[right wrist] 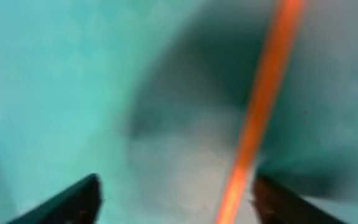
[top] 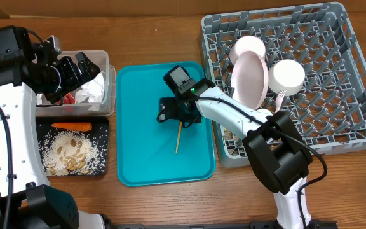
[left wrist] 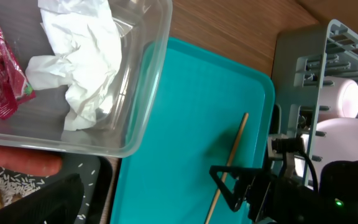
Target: Sort waste into correct bins and load items into the dishwasher
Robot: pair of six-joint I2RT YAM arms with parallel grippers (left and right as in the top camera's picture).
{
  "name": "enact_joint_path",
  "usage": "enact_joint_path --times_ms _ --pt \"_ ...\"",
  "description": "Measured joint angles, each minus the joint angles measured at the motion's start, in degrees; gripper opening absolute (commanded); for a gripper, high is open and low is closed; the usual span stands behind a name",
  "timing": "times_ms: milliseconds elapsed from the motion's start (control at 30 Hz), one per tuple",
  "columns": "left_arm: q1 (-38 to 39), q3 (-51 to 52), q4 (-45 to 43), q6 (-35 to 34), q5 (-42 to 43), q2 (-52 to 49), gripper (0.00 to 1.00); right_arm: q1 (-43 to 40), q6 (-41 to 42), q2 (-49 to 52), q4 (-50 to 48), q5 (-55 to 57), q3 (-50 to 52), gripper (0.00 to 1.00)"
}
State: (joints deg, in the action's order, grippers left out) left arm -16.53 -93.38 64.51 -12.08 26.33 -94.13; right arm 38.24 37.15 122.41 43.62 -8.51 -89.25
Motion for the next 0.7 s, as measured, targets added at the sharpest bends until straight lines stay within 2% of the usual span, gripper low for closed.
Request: enact_joint_path --times_ms 233,500,700 --pt "0.00 0.00 0.02 0.00 0.00 0.00 1.00 0.00 7.28 0.04 3.91 5.99 -0.02 0.71" --pt "0.00 0.00 0.02 0.00 0.00 0.00 1.00 0.00 9.79 0.02 3.43 8.02 -0.02 0.66" --pt "0.00 0.00 0.02 0.00 0.00 0.00 1.00 0.66 9.29 0.07 2.89 12.44 -0.02 0.66"
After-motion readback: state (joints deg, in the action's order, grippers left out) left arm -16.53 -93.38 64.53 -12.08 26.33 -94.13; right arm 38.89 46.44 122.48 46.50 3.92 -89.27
